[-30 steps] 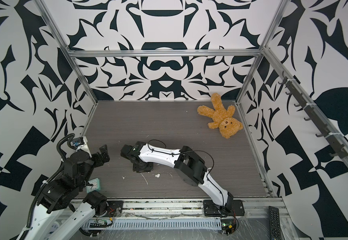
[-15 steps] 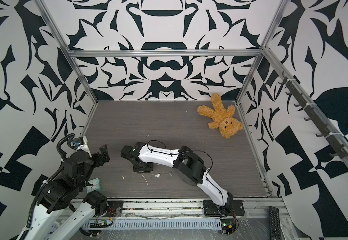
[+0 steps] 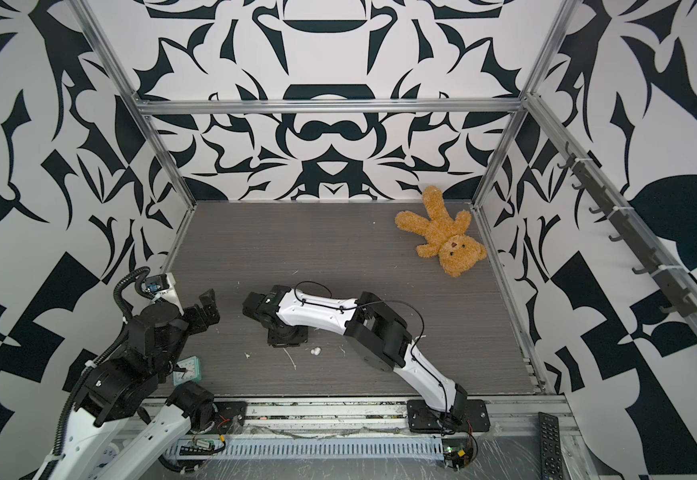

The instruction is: Insert the wireless bluetooth earbuds into the charging case

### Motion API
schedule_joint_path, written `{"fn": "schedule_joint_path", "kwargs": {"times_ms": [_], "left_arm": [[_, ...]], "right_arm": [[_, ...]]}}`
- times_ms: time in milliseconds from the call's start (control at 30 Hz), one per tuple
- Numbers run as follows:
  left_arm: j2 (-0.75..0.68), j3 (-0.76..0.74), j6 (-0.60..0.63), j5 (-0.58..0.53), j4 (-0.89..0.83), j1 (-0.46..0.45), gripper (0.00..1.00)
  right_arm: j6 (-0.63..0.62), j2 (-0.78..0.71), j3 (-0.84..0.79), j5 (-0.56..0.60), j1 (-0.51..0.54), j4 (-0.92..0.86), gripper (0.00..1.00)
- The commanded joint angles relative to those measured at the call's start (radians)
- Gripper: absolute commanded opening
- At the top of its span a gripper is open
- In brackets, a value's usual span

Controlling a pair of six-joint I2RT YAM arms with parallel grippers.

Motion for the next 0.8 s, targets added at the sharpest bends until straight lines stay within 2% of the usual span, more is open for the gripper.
{"fn": "schedule_joint_path", "kwargs": {"times_ms": [0, 767], "left_arm": [[0.004, -0.012, -0.004, 0.001, 0.005, 0.003, 0.99], [0.01, -0.011, -0.003, 0.005, 0.005, 0.004, 0.99]], "right_arm": [[0.001, -0.005, 0.0, 0.006, 0.0, -0.02, 0.16], [-0.056, 0.036, 0.072, 0.047, -0.006, -0.097, 0.1]]}}
